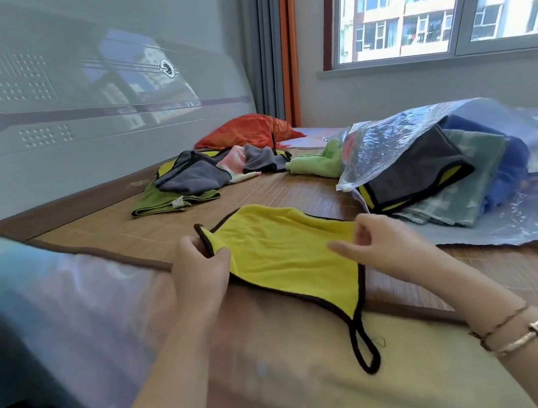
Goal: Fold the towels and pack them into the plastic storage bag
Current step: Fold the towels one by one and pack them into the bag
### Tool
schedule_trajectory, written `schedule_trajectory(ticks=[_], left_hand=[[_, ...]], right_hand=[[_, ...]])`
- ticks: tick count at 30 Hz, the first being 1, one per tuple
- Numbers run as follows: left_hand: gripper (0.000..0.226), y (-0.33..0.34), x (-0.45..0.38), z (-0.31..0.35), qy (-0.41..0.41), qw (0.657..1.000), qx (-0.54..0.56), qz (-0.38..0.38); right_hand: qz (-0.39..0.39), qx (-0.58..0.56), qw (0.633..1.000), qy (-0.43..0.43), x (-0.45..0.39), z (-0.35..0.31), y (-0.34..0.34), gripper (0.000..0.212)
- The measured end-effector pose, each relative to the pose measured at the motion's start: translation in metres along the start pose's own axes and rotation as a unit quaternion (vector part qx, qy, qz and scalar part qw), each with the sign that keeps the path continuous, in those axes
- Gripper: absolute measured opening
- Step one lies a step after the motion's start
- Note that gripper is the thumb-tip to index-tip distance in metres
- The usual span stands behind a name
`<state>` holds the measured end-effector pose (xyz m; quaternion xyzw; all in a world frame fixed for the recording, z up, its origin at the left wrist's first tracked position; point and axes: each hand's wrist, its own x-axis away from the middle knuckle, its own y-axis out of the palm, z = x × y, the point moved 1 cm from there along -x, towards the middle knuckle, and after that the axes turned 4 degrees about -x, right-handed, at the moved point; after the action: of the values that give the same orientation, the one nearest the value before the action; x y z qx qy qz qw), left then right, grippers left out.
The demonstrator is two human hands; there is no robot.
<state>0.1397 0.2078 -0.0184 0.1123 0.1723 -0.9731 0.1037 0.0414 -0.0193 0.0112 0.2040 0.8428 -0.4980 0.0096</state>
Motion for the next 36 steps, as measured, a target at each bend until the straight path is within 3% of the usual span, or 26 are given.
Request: schedule_trajectory(ticks=[4,8,11,14,19,22,26,28,32,34,36], left_hand=[[0.015,0.001,0.007,0.006,0.041,0.998,0.040,-0.009],[0.007,0.007,0.013,0.011,0.078,0.992,0.090,-0.030],[0.005,0.012,0.019,0.019,0.084,0.984,0.150,-0.050],[0.007,0.015,0.029,0.034,0.096,0.974,0.190,-0.078],[0.009,0.016,0.053,0.065,0.107,0.937,0.233,-0.238],[0.009,0.014,0.066,0.080,0.117,0.918,0.225,-0.305],[0.009,0.009,0.071,0.087,0.115,0.915,0.225,-0.313],[0.006,0.007,0.071,0.089,0.124,0.912,0.214,-0.327],[0.006,-0.003,0.079,0.098,0.143,0.896,0.207,-0.366],[0.023,-0.013,0.084,0.105,0.172,0.886,0.177,-0.394],[0.051,-0.023,0.085,0.114,0.222,0.882,0.068,-0.409]], right_hand=[[-0.117,0.027,0.988,-0.097,0.029,-0.028,0.003,0.057],[-0.144,0.129,0.967,-0.166,0.047,-0.033,0.010,0.044],[-0.127,0.172,0.963,-0.161,0.047,-0.032,0.011,0.024],[-0.033,0.165,0.972,-0.166,0.039,-0.030,0.001,0.021],[0.030,-0.079,0.959,-0.272,0.035,-0.036,-0.026,0.036],[0.054,-0.213,0.941,-0.255,0.032,-0.038,-0.037,0.023],[0.069,-0.284,0.939,-0.181,0.028,-0.033,-0.048,0.023],[0.046,-0.302,0.939,-0.158,0.031,-0.036,-0.054,0.031],[-0.092,-0.373,0.917,-0.110,0.042,-0.045,-0.071,0.044],[-0.105,-0.405,0.905,-0.075,0.047,-0.048,-0.079,0.040],[-0.079,-0.420,0.903,-0.049,0.052,-0.053,-0.087,0.030]])
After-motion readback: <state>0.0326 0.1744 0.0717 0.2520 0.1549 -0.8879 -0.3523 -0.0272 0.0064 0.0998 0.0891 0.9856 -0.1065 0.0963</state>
